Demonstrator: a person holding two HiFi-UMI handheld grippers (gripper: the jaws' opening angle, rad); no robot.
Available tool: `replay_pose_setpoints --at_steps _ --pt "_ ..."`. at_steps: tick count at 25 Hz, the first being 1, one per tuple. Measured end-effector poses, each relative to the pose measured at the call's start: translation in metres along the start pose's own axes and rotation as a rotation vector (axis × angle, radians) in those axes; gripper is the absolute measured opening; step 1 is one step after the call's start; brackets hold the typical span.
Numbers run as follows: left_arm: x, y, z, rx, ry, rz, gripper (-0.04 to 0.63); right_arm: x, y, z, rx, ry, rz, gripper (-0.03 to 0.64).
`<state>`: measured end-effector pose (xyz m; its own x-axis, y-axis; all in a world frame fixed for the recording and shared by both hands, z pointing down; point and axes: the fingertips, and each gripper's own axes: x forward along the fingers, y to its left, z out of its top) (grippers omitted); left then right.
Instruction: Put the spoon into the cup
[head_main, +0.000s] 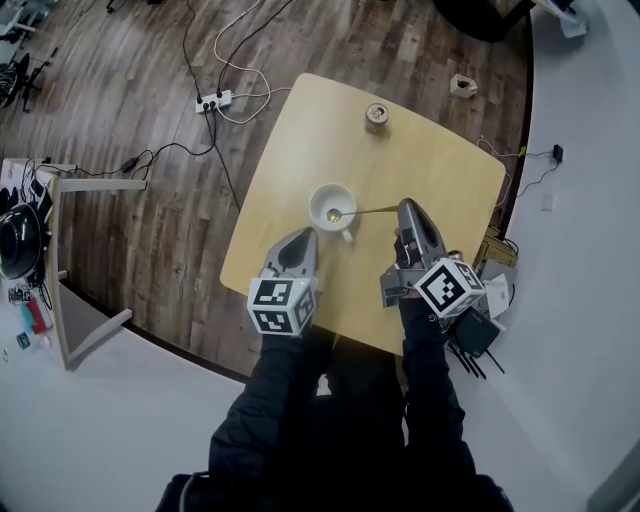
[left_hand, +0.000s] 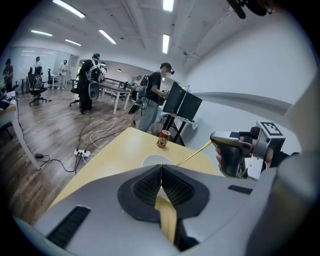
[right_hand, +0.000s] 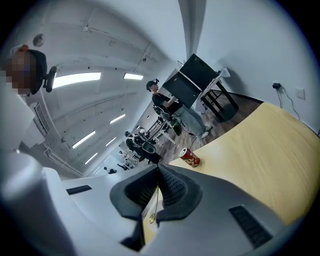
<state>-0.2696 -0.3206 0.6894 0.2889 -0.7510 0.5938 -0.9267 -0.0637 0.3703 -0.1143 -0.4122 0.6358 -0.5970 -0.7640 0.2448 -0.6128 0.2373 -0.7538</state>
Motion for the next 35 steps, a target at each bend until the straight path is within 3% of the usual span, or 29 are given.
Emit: replay_pose_setpoints --at_steps 7,17,27,29,35 --pt "0.006 0.035 -0.005 -0.017 0.023 0.012 0.034 0.035 -0.006 -0.037 -0.148 0.067 -0.097 0.021" --pt "0.007 0.057 -0.015 -0.025 0.044 0.016 0.034 0.053 -0.012 -0.068 -0.25 0.097 -0.163 0.021" --pt "-0.001 0.061 -0.02 -0.028 0.042 0.015 0.034 0.054 -0.015 -0.08 -0.248 0.123 -0.165 0.026" --pt "-0.005 0.06 -0.019 -0.024 0.037 0.014 0.034 0.051 -0.016 -0.08 -0.225 0.129 -0.165 0.1" --pt "-0.029 0.043 0.0 0.006 -0.007 0.002 0.034 0.015 -0.007 -0.067 -0.231 0.099 -0.194 0.138"
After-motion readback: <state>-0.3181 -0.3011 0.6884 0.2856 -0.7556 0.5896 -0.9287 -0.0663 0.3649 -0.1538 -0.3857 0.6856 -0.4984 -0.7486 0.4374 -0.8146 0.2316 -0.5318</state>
